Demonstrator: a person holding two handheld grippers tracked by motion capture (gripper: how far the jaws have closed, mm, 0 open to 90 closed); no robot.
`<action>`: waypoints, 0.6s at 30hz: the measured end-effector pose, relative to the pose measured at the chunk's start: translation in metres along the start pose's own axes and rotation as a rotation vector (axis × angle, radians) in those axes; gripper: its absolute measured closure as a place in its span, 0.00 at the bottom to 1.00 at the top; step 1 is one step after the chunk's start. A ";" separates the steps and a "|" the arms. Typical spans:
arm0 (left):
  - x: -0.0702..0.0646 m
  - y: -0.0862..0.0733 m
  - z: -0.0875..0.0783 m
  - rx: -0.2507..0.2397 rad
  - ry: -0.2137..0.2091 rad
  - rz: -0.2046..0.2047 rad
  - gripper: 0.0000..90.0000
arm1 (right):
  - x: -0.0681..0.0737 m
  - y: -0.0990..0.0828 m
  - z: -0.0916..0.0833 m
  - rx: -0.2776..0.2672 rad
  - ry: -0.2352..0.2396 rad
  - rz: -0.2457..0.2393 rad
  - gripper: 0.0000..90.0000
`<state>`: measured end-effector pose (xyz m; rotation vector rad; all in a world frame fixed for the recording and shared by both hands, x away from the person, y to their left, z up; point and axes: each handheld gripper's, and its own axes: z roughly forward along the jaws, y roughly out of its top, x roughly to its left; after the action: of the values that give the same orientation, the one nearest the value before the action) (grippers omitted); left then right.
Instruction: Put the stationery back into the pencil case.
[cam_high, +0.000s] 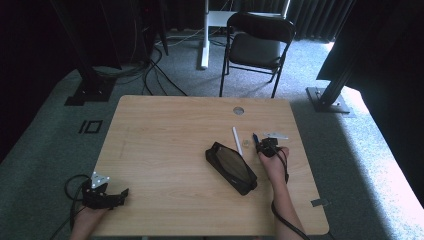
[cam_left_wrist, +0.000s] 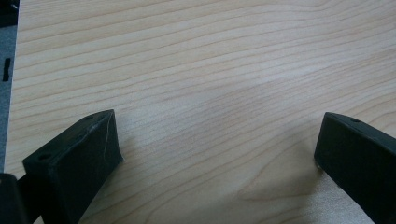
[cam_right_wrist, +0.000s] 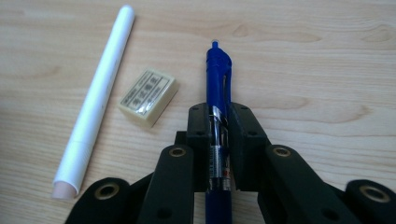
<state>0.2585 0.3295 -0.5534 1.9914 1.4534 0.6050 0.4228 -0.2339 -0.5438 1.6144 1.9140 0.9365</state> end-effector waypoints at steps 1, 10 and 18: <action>0.000 0.000 0.000 0.000 0.000 0.000 0.01 | -0.001 0.001 -0.002 -0.003 0.000 -0.003 0.88; 0.000 0.000 0.000 0.000 0.000 0.000 0.01 | -0.006 0.016 -0.028 -0.062 0.018 -0.008 0.88; 0.000 0.000 0.000 0.000 0.000 0.000 0.01 | -0.004 0.021 -0.044 -0.087 0.042 -0.024 0.88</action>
<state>0.2585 0.3294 -0.5534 1.9912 1.4536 0.6050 0.4052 -0.2451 -0.4997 1.5299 1.8893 1.0366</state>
